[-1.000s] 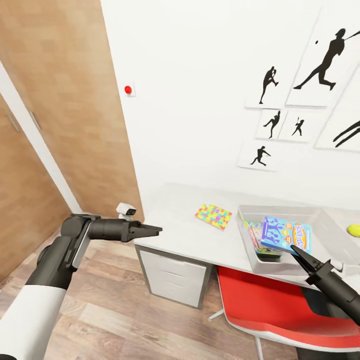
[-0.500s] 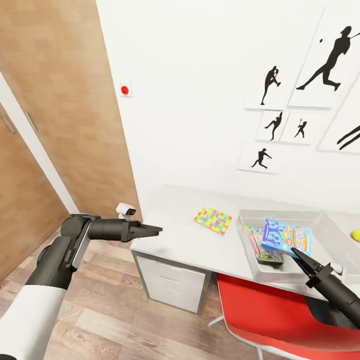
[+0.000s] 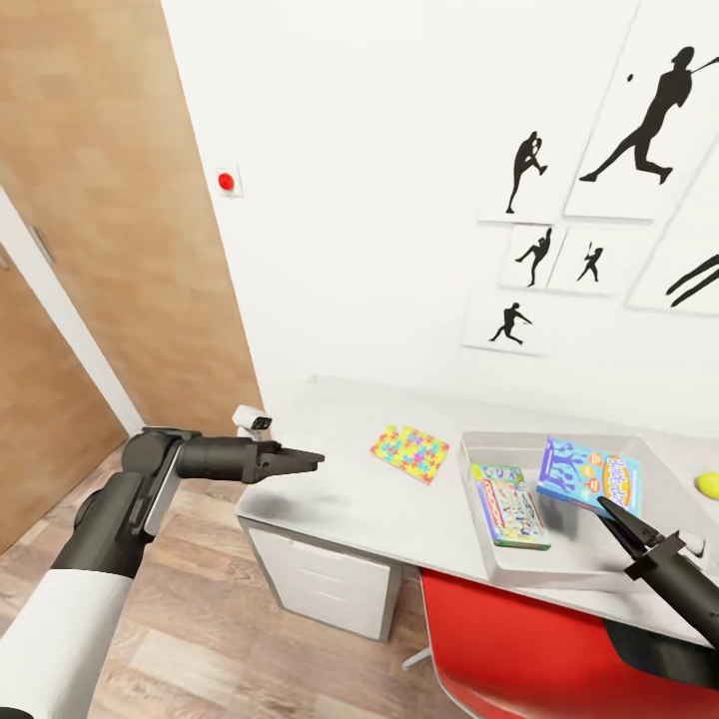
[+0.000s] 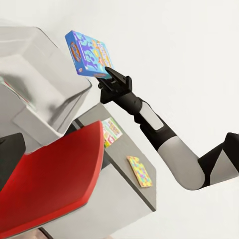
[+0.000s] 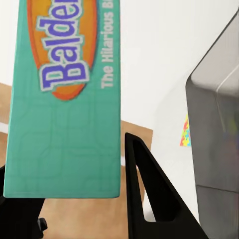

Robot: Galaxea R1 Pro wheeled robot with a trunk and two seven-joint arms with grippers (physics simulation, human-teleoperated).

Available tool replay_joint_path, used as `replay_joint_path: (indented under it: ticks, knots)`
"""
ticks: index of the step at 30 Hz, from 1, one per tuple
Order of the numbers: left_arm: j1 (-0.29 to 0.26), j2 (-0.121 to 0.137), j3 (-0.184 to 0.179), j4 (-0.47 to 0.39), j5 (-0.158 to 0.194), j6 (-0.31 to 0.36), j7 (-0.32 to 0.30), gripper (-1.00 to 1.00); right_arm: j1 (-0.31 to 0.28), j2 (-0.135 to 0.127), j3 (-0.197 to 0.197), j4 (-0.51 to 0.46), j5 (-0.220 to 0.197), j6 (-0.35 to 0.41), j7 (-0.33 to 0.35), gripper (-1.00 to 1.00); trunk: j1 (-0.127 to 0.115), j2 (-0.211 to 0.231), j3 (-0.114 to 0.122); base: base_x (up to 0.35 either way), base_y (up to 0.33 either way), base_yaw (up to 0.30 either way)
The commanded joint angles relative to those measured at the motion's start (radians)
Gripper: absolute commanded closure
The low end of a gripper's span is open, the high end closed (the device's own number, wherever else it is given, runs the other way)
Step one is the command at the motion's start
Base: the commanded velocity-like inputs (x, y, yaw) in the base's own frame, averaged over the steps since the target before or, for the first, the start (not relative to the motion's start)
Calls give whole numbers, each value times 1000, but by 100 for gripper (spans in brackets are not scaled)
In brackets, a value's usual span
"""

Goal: Put all the toys in the child's room - the three board games (two on the bed and one on the table), the two jigsaw puzzles on the table, and the tennis ball on the table - inside the toy box on the table in the child's room.

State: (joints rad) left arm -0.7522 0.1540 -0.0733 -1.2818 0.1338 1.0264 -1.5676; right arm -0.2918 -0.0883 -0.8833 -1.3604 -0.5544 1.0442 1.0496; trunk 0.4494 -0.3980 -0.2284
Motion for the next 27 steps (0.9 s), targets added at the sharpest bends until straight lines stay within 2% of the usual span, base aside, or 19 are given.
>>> replay_joint_path:
  ticks: [1,9,27]
  knots:
    - [-1,1,-2,0,1,11,-3,-100,-1,0,-1,0,4,3,6,100,1,-2,-2,21,-35,0]
    - [0,1,-2,0,0,11,-3,-100,-1,-2,-3,1,4,3,6,100,1,-2,-2,-11,-8,-55]
    - [1,2,-2,0,0,11,-3,-100,-1,-8,-2,4,4,3,6,100,1,-2,-2,-9,0,-268]
